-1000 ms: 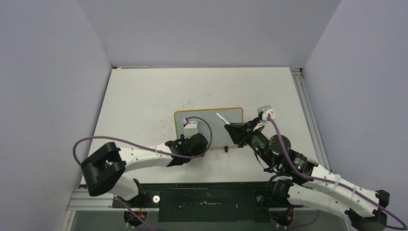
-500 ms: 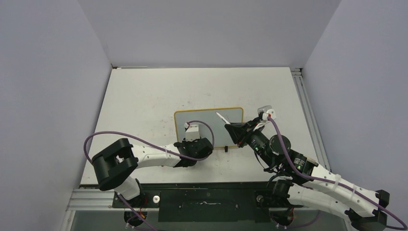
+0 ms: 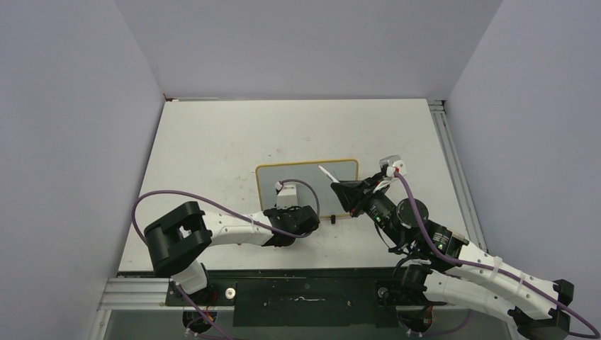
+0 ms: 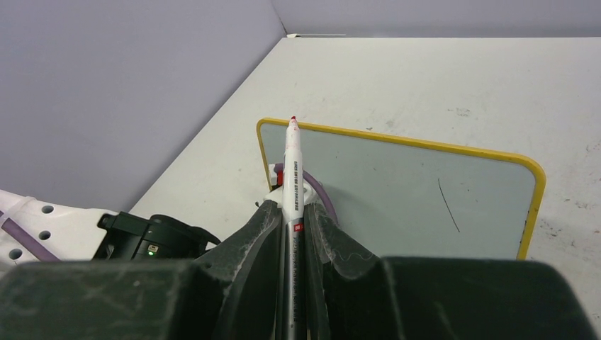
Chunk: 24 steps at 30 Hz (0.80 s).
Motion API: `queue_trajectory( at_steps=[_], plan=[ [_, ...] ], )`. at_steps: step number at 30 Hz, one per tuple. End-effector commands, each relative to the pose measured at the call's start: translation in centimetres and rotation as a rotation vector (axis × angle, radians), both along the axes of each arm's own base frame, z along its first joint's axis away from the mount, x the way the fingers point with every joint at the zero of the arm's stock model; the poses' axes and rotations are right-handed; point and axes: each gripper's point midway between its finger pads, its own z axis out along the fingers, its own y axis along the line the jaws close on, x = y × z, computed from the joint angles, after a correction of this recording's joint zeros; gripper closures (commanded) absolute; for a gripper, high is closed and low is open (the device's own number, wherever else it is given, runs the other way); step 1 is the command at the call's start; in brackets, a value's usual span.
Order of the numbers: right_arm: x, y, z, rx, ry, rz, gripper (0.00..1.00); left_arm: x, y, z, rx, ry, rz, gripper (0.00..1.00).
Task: Write a sentence on the whiteboard
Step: Move the whiteboard to the center of the board.
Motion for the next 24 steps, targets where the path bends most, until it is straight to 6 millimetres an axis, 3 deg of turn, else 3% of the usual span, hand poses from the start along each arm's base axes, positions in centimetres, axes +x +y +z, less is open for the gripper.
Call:
queue_trajectory(
  at_steps=[1, 9, 24],
  plan=[
    [-0.2, 0.2, 1.9, 0.054, -0.025, 0.013, 0.95, 0.7, -0.7, 0.6, -0.02, -0.028, 0.045, 0.97],
    [-0.2, 0.1, 1.8, 0.058, -0.025, 0.007, 0.95, -0.7, -1.2, 1.4, -0.017, -0.015, 0.071, 1.0],
    [-0.4, -0.1, 2.2, 0.066, -0.031, 0.011, 0.95, -3.7, -3.5, 1.1, -0.033, 0.025, 0.067, 0.99]
  ],
)
